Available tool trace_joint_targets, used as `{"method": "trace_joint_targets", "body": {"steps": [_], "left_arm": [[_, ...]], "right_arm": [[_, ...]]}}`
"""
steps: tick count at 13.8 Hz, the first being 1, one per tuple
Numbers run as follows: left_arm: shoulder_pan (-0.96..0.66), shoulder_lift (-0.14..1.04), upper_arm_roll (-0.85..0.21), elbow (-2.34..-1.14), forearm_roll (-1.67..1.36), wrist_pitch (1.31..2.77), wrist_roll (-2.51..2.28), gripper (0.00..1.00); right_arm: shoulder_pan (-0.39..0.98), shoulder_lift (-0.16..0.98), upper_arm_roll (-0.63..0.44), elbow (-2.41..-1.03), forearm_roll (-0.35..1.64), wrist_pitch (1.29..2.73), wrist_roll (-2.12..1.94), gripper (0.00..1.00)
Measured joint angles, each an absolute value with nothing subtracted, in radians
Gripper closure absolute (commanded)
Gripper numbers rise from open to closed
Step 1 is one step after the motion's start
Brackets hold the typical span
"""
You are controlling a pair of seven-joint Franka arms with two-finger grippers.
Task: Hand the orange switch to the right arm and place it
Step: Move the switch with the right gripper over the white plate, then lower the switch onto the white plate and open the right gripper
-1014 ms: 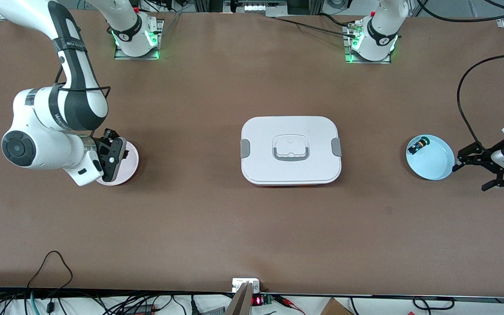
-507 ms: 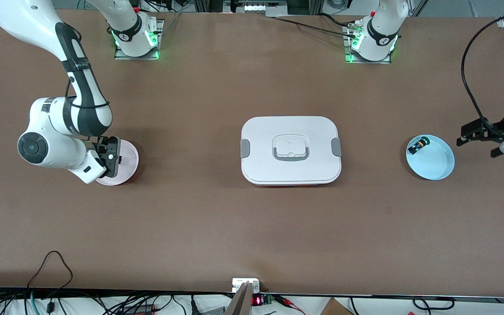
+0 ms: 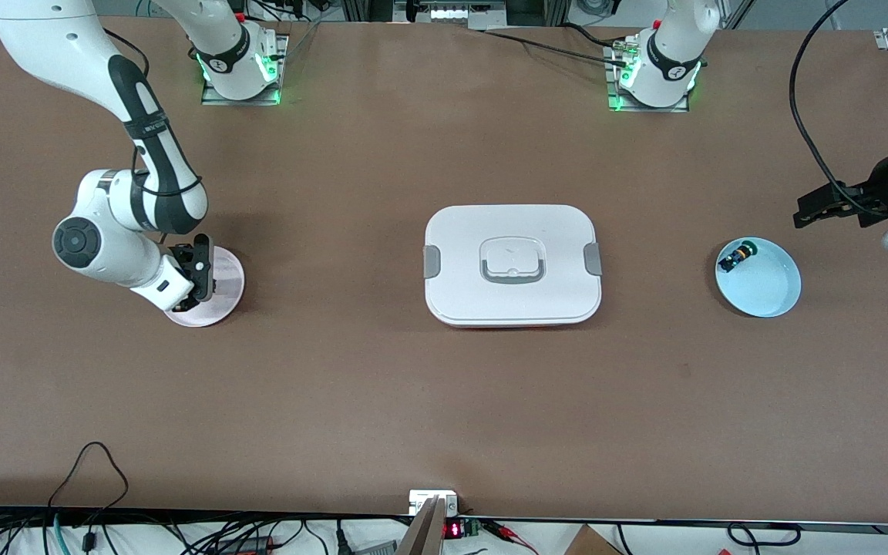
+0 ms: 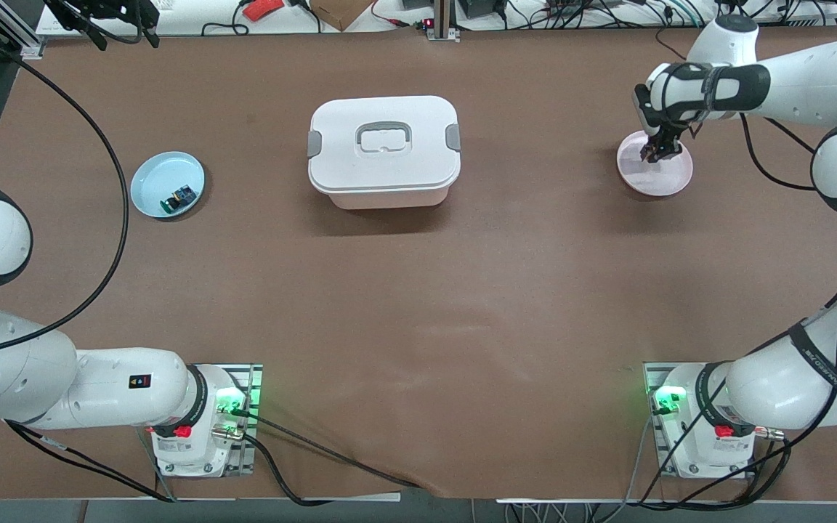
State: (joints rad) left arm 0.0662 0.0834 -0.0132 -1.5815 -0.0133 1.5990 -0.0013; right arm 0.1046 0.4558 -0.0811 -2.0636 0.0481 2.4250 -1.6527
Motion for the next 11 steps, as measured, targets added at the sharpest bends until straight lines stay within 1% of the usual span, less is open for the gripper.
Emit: {"method": "trace_joint_targets", "body": {"steps": [1, 2, 3, 4, 9, 11], "left_arm": [[0.066, 0.083, -0.013, -1.571, -0.013, 1.586, -0.01, 0.0], [0.066, 0.083, -0.013, -1.56, -0.009, 1.571, -0.023, 0.0], [0.063, 0.083, -0.014, -1.547, 0.003, 1.55, -0.042, 0.0], [0.053, 0.083, -0.014, -1.537, 0.015, 1.531, -0.065, 0.0], [0.017, 0.086, -0.016, -1.519, 0.064, 1.517, -0.105, 0.0], [0.017, 0.092, -0.016, -1.517, 0.078, 1.518, -0.102, 0.0]], "right_arm": [[0.103, 0.459, -0.081, -2.085, 0.047, 2.454, -1.655, 0.83], [0.102, 0.464, -0.081, -2.097, 0.047, 2.468, -1.655, 0.8], [0.102, 0.467, -0.081, -2.1, 0.046, 2.472, -1.655, 0.64], [0.101, 0.467, -0.081, -2.1, 0.046, 2.472, -1.655, 0.01], [0.096, 0.451, -0.081, -2.08, 0.048, 2.462, -1.543, 0.0], [0.096, 0.421, -0.079, -2.026, 0.048, 2.397, -1.45, 0.0]]}}
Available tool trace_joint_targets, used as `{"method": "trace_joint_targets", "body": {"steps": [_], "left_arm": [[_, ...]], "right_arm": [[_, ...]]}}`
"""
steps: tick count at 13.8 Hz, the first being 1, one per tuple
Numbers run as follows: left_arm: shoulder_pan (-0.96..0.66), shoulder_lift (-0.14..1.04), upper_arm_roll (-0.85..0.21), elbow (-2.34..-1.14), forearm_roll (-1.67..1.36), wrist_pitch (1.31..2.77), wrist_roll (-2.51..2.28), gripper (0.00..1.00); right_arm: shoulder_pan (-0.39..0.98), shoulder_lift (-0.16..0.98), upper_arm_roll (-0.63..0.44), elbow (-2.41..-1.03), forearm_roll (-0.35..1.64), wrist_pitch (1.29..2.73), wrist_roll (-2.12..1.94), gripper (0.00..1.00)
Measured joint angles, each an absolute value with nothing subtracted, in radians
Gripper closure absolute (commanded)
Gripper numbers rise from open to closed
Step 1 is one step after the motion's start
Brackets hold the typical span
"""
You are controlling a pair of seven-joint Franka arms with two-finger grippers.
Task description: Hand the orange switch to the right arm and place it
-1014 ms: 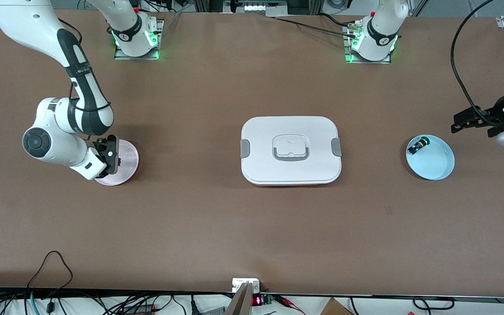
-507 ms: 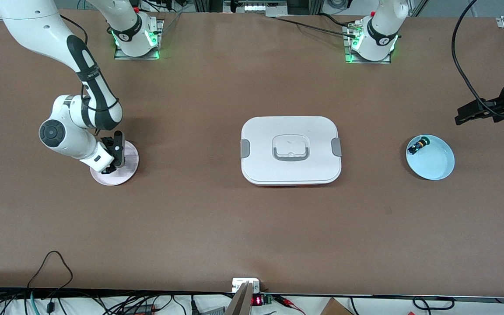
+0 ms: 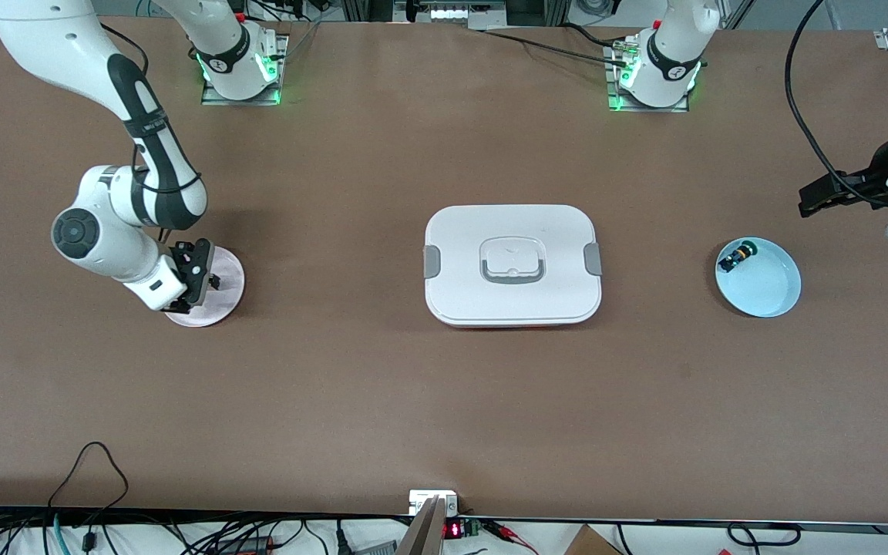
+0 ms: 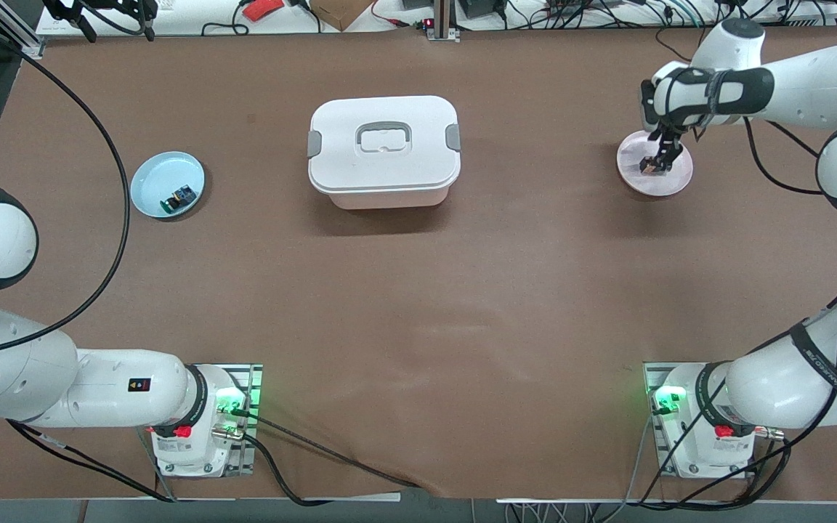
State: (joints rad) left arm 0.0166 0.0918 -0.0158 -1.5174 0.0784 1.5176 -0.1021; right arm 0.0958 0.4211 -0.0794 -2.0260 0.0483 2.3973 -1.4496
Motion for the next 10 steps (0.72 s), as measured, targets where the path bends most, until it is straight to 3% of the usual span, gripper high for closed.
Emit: {"method": "trace_joint_targets", "body": {"steps": [6, 10], "left_arm": [[0.024, 0.099, -0.007, -1.51, -0.005, 1.517, -0.107, 0.0], [0.024, 0.099, -0.005, -1.51, -0.008, 1.517, -0.11, 0.0]], "right_arm": [[0.099, 0.341, -0.069, -1.819, 0.052, 2.12, -1.107, 0.0], [0.123, 0.313, -0.065, -1.665, 0.054, 1.879, -0.644, 0.0]]}}
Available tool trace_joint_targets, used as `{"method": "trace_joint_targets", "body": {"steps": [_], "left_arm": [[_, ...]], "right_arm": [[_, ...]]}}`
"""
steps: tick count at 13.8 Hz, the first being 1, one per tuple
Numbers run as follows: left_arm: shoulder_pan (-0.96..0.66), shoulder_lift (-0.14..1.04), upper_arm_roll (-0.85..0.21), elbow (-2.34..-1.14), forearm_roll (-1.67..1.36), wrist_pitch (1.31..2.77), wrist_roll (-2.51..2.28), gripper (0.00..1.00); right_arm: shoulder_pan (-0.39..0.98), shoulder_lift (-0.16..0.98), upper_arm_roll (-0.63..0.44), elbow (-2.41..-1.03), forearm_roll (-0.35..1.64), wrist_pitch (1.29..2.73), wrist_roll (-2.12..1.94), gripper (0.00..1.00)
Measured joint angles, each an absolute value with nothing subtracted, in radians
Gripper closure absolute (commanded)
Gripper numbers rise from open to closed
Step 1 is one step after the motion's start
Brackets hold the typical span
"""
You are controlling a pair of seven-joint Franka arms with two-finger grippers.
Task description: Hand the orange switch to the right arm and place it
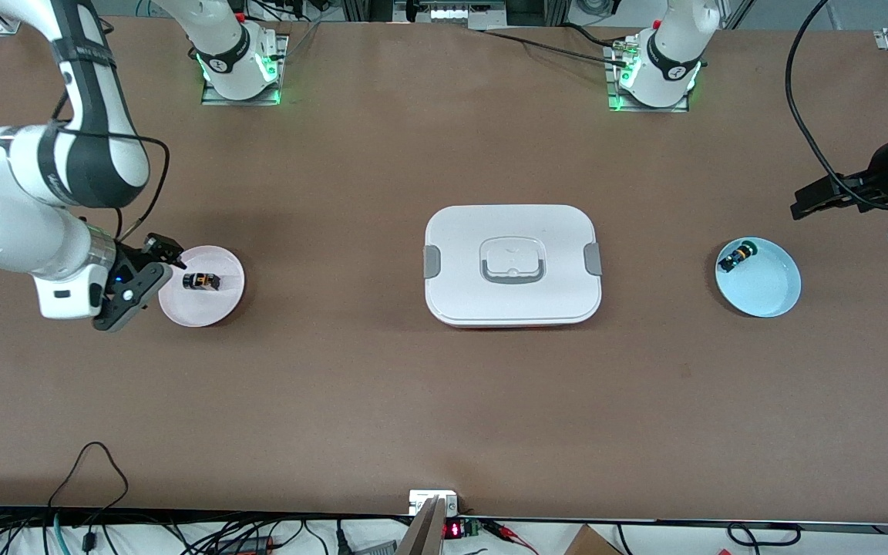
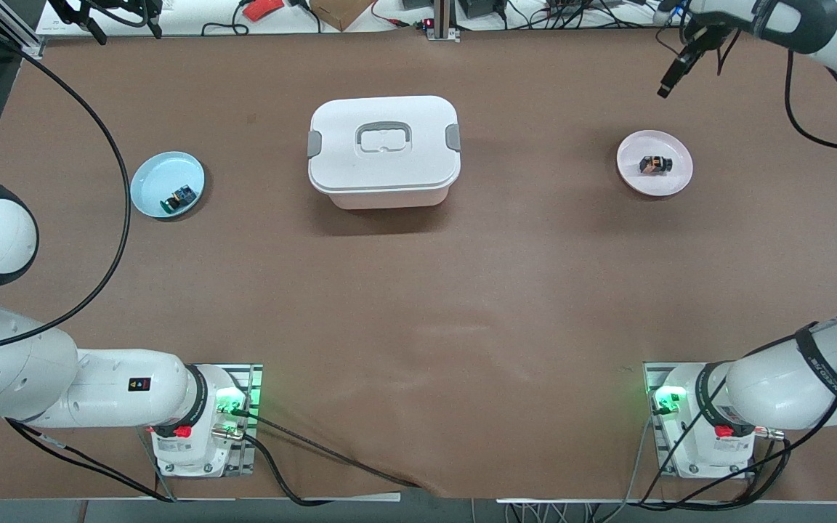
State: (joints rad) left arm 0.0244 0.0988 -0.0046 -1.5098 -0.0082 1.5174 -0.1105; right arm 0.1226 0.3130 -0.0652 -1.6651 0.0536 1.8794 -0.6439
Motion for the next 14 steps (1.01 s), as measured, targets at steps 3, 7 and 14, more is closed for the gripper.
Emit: {"method": "trace_joint_targets", "body": {"steps": [3, 7, 14], "left_arm": [[0.024, 0.099, -0.005, -1.509, -0.006, 1.517, -0.11, 0.0], [0.024, 0.099, -0.005, -1.508, -0.004, 1.517, -0.11, 0.0], [0.024, 0.099, -0.005, -1.507, -0.004, 1.517, -0.11, 0.0]], "right_arm": [[0.128, 0.295, -0.066, -1.583, 0.114, 1.724, -0.366, 0.0], [0.123, 0.263, -0.084, -1.509, 0.148, 1.502, -0.187, 0.0], [0.106, 0.229, -0.13, -1.406, -0.054, 1.487, -0.06, 0.0]]}}
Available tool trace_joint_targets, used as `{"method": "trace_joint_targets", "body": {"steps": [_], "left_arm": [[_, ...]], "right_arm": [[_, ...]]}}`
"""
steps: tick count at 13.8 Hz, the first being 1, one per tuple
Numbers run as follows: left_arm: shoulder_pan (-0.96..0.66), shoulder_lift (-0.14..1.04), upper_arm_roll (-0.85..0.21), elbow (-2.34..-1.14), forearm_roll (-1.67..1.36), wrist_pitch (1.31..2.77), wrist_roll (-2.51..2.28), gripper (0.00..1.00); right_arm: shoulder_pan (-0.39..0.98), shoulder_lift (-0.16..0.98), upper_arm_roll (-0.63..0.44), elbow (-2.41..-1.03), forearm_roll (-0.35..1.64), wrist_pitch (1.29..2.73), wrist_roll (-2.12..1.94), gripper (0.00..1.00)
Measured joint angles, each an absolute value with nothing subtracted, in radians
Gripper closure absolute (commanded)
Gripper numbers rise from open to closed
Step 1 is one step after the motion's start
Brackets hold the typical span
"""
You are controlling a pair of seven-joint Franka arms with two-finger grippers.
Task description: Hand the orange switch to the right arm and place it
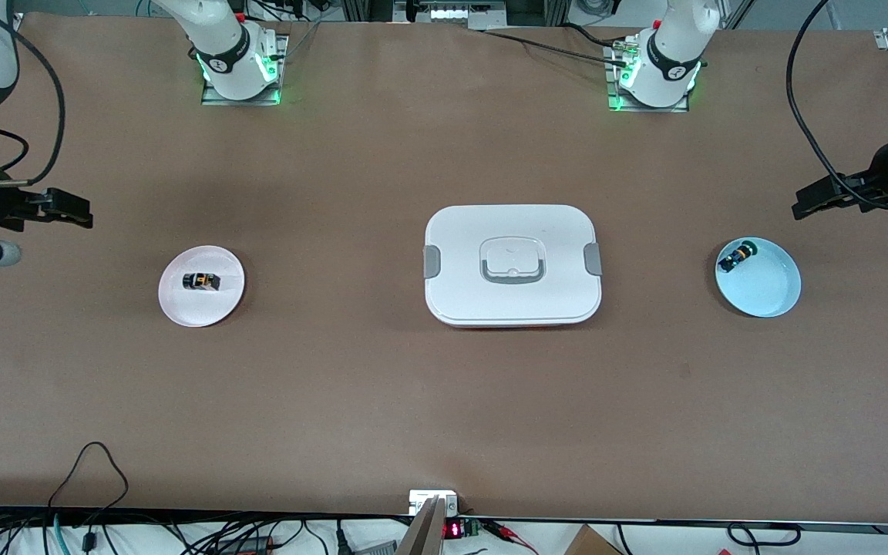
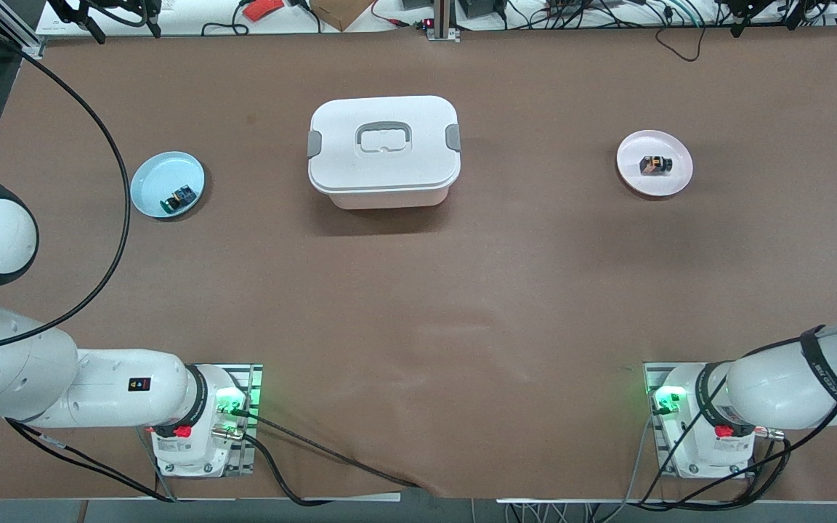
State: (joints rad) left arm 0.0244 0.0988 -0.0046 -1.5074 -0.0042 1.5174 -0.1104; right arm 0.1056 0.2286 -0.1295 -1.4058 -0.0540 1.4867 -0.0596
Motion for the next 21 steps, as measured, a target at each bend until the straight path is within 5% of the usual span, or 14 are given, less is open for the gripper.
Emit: {"method": "trace_joint_targets", "body": {"steps": [21], "left_arm": [[0.024, 0.099, -0.005, -1.507, -0.004, 1.517, -0.11, 0.0]], "right_arm": [[0.072, 0.139, -0.134, -1.585, -0.015, 1.649, -0.035, 0.0]]}}
